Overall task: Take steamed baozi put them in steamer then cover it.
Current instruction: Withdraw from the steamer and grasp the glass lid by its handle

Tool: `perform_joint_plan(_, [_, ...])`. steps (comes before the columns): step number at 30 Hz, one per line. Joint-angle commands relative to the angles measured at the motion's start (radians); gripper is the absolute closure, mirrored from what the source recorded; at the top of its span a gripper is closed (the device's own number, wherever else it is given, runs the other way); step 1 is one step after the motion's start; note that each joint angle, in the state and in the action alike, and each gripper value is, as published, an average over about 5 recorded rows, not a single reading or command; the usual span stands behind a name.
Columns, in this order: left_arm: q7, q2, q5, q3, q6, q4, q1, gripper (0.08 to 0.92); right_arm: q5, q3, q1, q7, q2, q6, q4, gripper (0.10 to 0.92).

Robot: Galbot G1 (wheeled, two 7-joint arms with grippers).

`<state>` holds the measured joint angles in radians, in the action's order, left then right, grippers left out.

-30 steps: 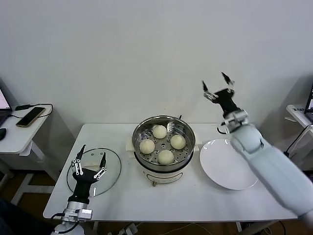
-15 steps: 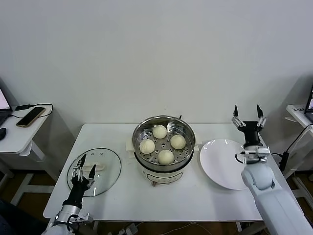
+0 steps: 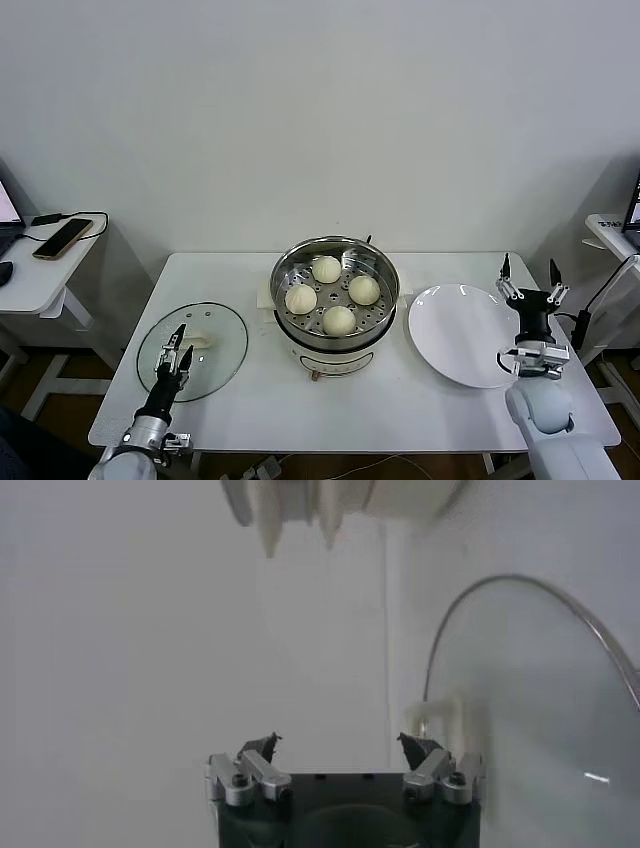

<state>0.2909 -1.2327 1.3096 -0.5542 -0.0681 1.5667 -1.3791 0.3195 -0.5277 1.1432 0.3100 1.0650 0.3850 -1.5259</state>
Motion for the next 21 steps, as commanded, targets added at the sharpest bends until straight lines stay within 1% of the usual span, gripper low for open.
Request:
perform_joint_plan(1, [0.033, -0.002, 0.067, 0.01, 0.012, -0.116, 0.083, 0.177, -0.025, -0.037, 0.048, -0.004, 0.037, 0.007, 0.004, 0.203])
perform_joint_plan(21, [0.044, -0.021, 0.066, 0.031, 0.021, -0.208, 0.19, 0.177, -0.056, -0.035, 0.056, -0.004, 0.059, 0.008, 0.007, 0.203])
